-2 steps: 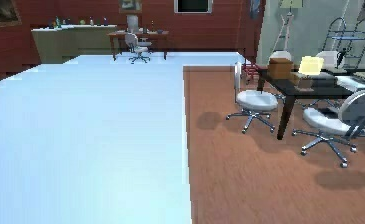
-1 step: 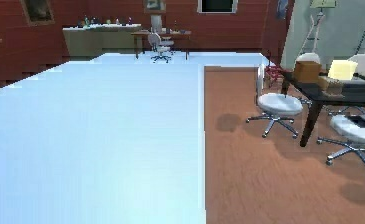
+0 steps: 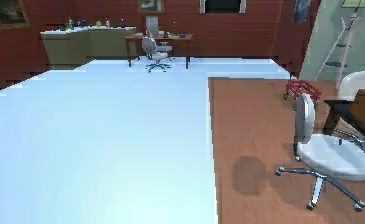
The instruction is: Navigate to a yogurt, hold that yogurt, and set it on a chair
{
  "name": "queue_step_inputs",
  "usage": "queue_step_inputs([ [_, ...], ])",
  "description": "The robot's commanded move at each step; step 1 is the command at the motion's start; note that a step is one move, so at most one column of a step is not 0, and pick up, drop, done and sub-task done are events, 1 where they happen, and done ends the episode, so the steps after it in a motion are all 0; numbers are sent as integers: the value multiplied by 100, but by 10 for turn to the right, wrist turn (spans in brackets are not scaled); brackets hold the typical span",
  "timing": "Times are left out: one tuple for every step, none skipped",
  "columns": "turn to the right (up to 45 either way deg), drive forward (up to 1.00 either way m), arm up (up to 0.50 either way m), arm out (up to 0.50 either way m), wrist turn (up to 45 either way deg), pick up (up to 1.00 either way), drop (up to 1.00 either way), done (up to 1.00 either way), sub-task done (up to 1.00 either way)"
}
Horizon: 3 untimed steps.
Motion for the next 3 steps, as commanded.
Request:
queue_step_inputs([
  [0, 100, 0, 0, 0, 0, 0, 0, 0],
  [0, 100, 0, 0, 0, 0, 0, 0, 0],
  [0, 100, 0, 0, 0, 0, 0, 0, 0],
])
